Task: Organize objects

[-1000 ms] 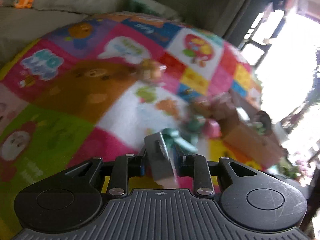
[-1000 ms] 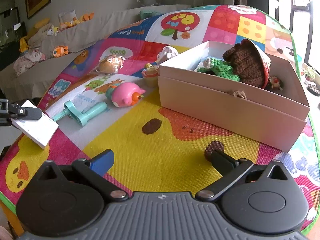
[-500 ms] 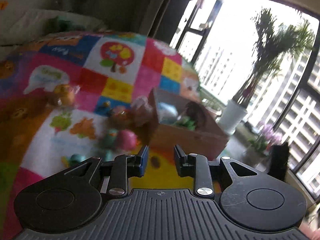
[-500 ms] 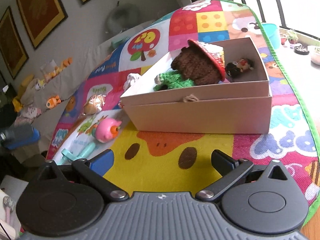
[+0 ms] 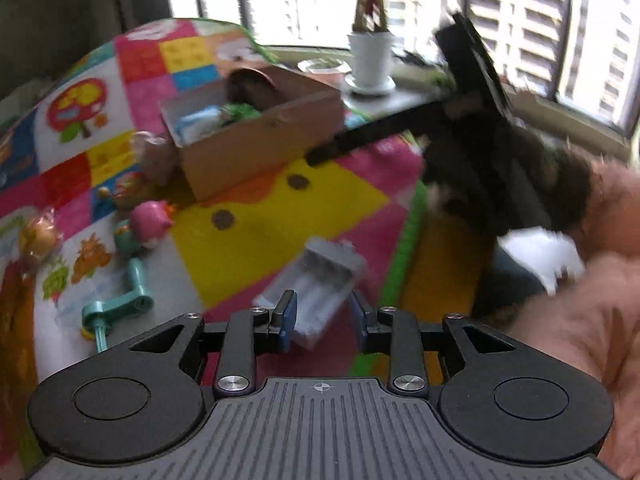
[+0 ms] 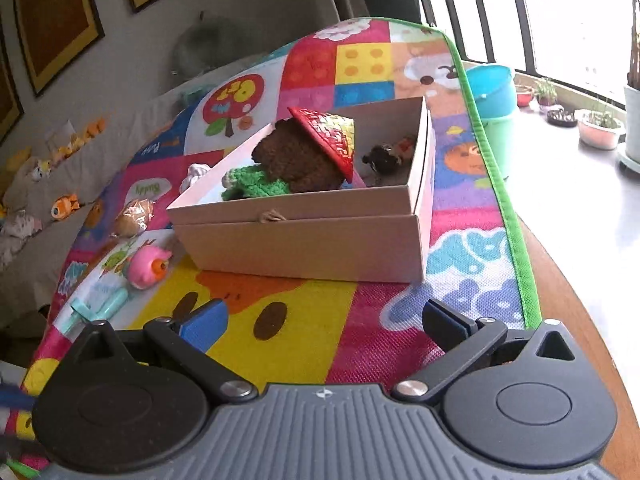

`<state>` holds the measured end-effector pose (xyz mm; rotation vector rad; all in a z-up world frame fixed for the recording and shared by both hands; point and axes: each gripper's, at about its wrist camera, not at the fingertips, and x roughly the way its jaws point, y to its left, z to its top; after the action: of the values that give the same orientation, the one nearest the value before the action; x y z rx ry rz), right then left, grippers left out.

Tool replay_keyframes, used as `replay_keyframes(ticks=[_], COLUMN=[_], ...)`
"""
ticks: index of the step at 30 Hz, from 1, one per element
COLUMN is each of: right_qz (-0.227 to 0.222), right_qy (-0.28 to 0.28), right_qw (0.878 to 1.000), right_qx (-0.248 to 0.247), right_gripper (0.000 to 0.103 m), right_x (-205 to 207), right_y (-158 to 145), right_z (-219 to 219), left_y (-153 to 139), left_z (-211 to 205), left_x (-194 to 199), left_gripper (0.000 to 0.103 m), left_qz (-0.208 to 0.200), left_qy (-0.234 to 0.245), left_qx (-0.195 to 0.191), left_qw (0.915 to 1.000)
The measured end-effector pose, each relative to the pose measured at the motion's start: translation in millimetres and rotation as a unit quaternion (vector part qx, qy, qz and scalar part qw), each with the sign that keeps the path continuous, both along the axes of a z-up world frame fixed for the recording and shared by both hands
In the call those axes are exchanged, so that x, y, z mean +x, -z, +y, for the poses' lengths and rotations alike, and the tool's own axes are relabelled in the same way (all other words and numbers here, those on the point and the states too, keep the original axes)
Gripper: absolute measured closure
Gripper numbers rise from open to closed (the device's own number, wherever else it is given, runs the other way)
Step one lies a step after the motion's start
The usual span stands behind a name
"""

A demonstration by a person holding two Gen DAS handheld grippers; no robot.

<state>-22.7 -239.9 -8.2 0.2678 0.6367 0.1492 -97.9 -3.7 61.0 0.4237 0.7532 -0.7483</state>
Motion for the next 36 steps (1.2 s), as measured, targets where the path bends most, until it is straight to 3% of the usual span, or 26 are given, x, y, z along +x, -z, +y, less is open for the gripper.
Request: replay_keyframes(ticks=[4,8,22,27,31,33,36], right_qz=[-0.005,-0.003,0.0,0.0,-0.001,-0.001,-0.004], right_qy=[-0.009,-0.009,-0.009,-0.01,-0.008,-0.008,-0.007], right_qw=[1.0,1.0,1.0,1.0,1.0,1.0,1.0], right_qx=[-0.006,-0.005,0.001,0.002,0.006,0.009,0.018], right_gripper=[0.0,0.0,0.0,0.0,0.0,0.0,0.0], right_x=[-2.7,-3.3,-1.7,-1.5,-1.8,-2.3,-3.1], right_y=[1.1,2.0,2.3,2.3,2.4,2.5,2.5], right_z=[4.6,4.5,3.5,3.0,2.6,1.6,-0.6], left_y=[9.4,23.4,27.1,30.3,33.2,32.0,29.9], left_z=[9.6,19.1,7.1,4.8,6.5,5.9,3.5], left_x=[-4.0,6.2,24.4,43.4,67.5,72.9,70.4], left_gripper=[0.07,0.07,0.071,0.069,0.072,0.072,0.072], left_qz=[0.004,0.042,0.071,0.077,0.076,0.069,0.07], left_qy=[-0.025,-0.054,-0.021,-0.079,-0.144,-0.148,-0.115], left_qx=[0.052,0.063,0.019,-0.034,-0.082,-0.071,-0.033], left_qw=[0.9983,0.9957,0.9971,0.9933,0.9832,0.9841,0.9904])
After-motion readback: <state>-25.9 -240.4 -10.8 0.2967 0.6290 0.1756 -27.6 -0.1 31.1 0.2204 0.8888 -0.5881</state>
